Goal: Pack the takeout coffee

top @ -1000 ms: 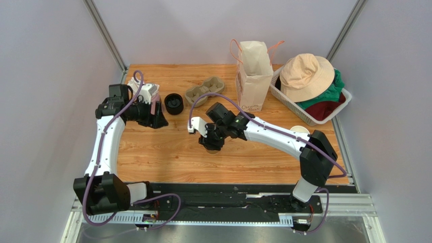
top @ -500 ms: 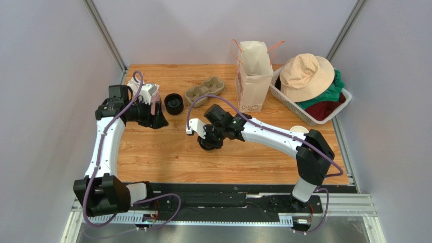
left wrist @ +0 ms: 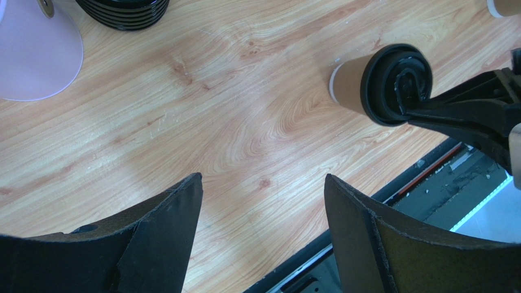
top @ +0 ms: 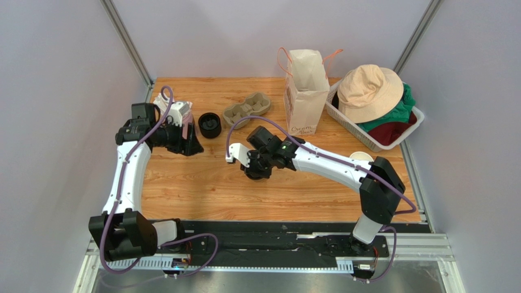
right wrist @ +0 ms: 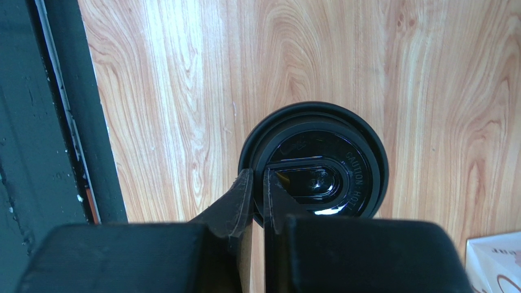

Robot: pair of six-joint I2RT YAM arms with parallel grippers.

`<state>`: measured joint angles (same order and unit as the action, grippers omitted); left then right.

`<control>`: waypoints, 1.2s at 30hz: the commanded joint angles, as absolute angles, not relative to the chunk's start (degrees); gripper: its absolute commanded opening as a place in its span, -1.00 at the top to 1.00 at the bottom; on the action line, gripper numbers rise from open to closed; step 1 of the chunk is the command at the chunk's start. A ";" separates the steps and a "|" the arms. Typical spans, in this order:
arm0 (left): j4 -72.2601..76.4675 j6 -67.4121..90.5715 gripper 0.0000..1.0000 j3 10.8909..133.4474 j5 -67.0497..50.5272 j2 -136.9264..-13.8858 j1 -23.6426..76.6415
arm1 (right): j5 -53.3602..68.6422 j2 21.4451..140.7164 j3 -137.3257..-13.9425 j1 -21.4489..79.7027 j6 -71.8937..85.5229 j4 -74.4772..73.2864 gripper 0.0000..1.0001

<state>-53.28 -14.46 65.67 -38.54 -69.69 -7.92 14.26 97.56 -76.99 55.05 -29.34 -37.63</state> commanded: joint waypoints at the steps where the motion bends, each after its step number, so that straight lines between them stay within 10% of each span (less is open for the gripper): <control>1: -51.94 -15.91 -0.63 65.39 -40.08 -68.55 -8.17 | 12.57 92.21 -77.35 53.88 -30.32 -39.81 0.99; 36: -51.59 -16.08 -0.62 64.86 -41.22 -68.64 -8.17 | 22.32 69.08 -57.22 19.52 -34.98 -47.64 0.96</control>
